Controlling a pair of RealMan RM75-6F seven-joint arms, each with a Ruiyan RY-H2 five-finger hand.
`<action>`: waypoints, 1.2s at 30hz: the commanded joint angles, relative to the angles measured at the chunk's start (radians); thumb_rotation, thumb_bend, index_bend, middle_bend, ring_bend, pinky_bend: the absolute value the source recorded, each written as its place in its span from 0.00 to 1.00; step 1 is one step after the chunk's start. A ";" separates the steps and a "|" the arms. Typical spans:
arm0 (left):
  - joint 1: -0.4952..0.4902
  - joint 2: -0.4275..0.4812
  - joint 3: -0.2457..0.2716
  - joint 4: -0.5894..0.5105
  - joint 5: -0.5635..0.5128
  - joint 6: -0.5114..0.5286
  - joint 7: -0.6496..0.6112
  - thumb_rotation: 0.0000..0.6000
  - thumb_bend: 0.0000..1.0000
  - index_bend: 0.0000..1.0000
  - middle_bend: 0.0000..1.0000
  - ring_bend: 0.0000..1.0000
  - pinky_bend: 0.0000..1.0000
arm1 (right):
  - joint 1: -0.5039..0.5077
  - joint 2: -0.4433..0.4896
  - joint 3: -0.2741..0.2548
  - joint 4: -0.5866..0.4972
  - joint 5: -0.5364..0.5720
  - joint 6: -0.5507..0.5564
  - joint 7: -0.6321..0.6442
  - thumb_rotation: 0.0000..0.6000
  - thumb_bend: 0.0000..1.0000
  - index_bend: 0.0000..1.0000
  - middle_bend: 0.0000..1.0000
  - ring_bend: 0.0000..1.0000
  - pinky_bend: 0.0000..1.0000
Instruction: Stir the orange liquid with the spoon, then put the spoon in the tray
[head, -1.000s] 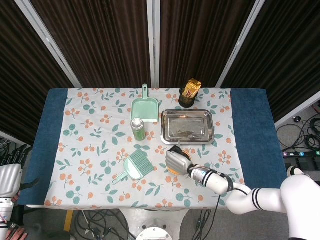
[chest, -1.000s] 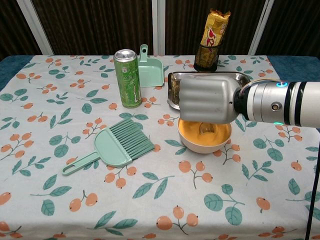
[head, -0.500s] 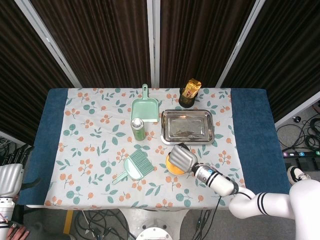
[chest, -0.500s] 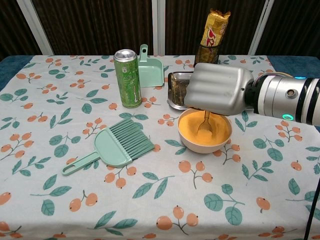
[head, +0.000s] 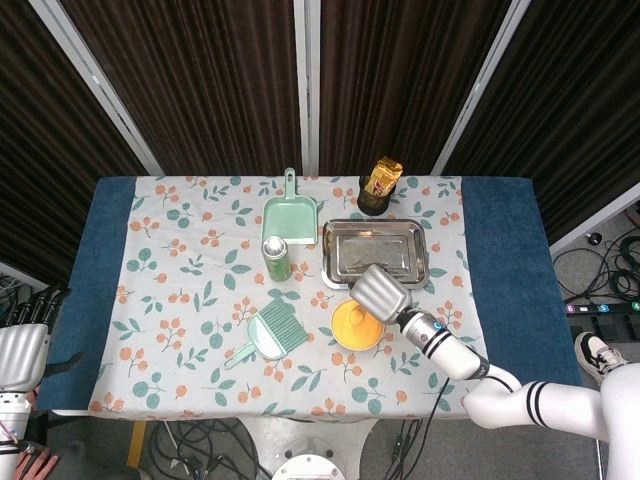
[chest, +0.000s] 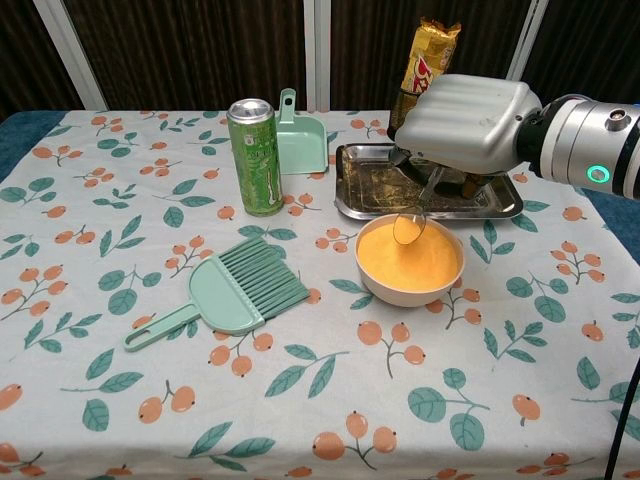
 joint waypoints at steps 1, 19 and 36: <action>-0.001 0.000 0.000 -0.003 0.000 -0.001 0.002 1.00 0.00 0.16 0.16 0.12 0.18 | 0.007 -0.024 -0.025 0.051 -0.086 0.036 -0.068 1.00 0.57 0.87 1.00 1.00 1.00; 0.012 -0.013 0.010 0.037 -0.006 0.001 -0.042 1.00 0.00 0.16 0.16 0.12 0.18 | -0.001 -0.157 -0.086 0.222 -0.299 0.072 -0.462 1.00 0.59 0.88 1.00 1.00 1.00; 0.016 -0.018 0.011 0.047 0.008 0.013 -0.055 1.00 0.00 0.16 0.16 0.12 0.18 | -0.061 -0.101 -0.051 0.087 -0.352 0.127 -0.730 1.00 0.60 0.94 1.00 1.00 1.00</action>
